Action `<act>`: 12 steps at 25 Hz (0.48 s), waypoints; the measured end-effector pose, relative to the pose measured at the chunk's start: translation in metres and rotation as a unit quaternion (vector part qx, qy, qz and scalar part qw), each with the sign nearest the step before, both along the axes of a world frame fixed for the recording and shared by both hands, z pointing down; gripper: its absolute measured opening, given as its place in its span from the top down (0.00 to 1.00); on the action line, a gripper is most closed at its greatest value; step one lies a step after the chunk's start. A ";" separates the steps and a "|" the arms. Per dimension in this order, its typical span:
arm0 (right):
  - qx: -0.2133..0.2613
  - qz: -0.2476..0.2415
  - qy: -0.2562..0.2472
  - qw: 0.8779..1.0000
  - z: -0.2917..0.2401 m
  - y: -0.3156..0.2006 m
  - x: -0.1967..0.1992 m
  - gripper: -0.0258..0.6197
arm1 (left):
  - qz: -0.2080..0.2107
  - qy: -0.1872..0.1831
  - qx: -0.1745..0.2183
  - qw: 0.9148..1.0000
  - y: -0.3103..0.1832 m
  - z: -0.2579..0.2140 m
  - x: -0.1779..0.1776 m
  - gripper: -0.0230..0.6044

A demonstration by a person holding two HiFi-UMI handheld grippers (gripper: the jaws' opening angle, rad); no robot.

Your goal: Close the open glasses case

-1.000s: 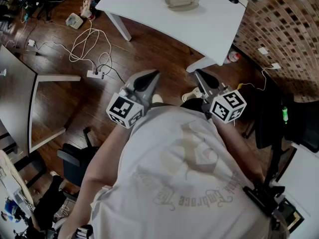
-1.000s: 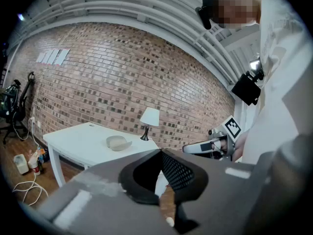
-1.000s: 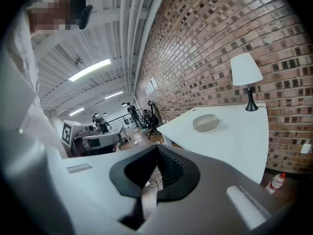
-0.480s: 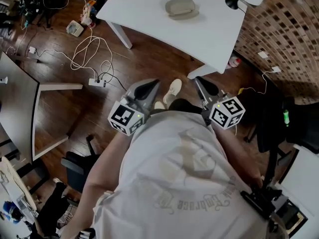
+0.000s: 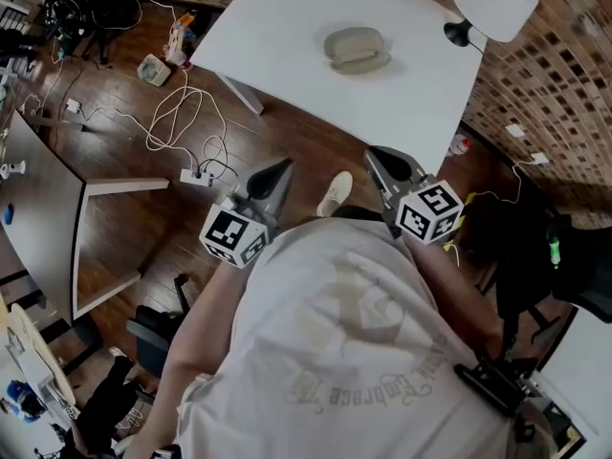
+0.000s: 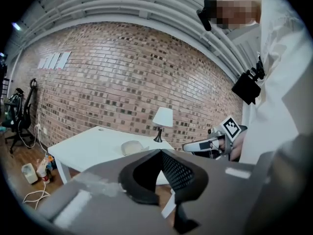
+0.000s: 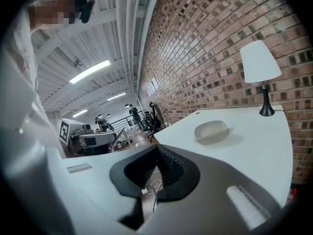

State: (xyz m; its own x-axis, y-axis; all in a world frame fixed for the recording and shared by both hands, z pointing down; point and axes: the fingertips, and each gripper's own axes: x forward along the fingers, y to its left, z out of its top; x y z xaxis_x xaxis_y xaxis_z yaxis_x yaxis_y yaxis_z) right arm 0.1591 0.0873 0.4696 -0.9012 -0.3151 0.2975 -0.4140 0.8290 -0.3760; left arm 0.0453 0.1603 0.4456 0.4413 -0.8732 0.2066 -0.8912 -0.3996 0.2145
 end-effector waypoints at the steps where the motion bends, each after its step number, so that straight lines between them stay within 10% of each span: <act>1: 0.001 0.003 -0.001 1.000 -0.001 -0.012 0.000 0.95 | 0.002 -0.002 0.000 1.000 -0.011 -0.001 0.000 0.96; 12: -0.020 0.030 -0.010 0.999 0.009 -0.097 -0.005 0.95 | 0.032 -0.007 -0.014 0.999 -0.109 0.002 0.001 0.96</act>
State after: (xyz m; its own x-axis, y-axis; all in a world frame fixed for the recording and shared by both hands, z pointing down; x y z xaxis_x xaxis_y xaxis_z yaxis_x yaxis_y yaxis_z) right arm 0.1541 -0.0093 0.4783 -0.8869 -0.3567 0.2935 -0.4545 0.7875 -0.4162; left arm 0.0458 0.0516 0.4473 0.4936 -0.8367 0.2371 -0.8666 -0.4504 0.2149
